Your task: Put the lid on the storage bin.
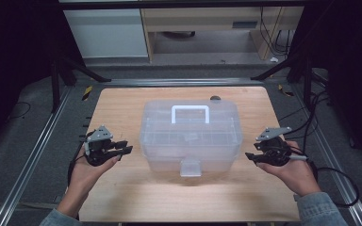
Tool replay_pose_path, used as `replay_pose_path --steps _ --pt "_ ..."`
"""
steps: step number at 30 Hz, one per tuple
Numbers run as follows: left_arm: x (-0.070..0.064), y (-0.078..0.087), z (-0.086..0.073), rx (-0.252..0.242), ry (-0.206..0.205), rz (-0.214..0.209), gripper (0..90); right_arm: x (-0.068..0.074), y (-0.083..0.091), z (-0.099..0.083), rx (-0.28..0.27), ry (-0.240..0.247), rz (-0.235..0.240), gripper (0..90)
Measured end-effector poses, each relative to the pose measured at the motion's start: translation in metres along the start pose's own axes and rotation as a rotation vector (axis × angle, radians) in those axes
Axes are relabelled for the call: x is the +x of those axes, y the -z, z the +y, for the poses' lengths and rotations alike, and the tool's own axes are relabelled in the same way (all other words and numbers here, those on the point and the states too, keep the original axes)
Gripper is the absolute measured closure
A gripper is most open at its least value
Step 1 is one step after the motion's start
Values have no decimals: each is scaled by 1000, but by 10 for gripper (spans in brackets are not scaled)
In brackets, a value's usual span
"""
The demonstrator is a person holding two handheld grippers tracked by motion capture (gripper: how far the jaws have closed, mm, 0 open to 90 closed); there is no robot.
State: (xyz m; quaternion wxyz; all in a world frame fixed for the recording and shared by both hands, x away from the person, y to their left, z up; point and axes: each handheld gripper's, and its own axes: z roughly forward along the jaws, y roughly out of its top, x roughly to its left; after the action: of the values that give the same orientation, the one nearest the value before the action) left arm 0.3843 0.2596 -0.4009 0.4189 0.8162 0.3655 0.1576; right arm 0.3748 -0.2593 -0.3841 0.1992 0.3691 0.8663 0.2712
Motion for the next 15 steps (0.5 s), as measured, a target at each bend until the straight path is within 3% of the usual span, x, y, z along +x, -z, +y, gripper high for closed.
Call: replay_pose_path --steps 2,3,4,5,6,7,10,11,15 --pt "2 0 1 4 -7 17 576 -1 -2 -1 -4 -10 -17 419" --pt "3 0 1 9 -9 26 545 -2 -3 -1 -6 -16 -27 397" --pt "4 -1 2 18 -15 58 455 -4 -5 -2 -1 -25 -47 353" --pt "4 -1 2 18 -15 58 408 -4 -5 -2 -1 -25 -47 353" --pt "5 -2 3 28 -23 73 408 -4 -5 -2 3 -31 -59 338" --pt "6 -7 3 86 -45 75 314 -6 -6 -4 7 -38 -71 335" --pt "6 -12 3 123 -59 100 159 -7 -7 -5 11 -44 -90 305" --pt "8 -17 2 144 -65 126 123 -10 -8 -5 14 -61 -104 252" --pt "15 -23 -1 174 -65 143 62 -16 -12 -6 38 -97 -137 189"
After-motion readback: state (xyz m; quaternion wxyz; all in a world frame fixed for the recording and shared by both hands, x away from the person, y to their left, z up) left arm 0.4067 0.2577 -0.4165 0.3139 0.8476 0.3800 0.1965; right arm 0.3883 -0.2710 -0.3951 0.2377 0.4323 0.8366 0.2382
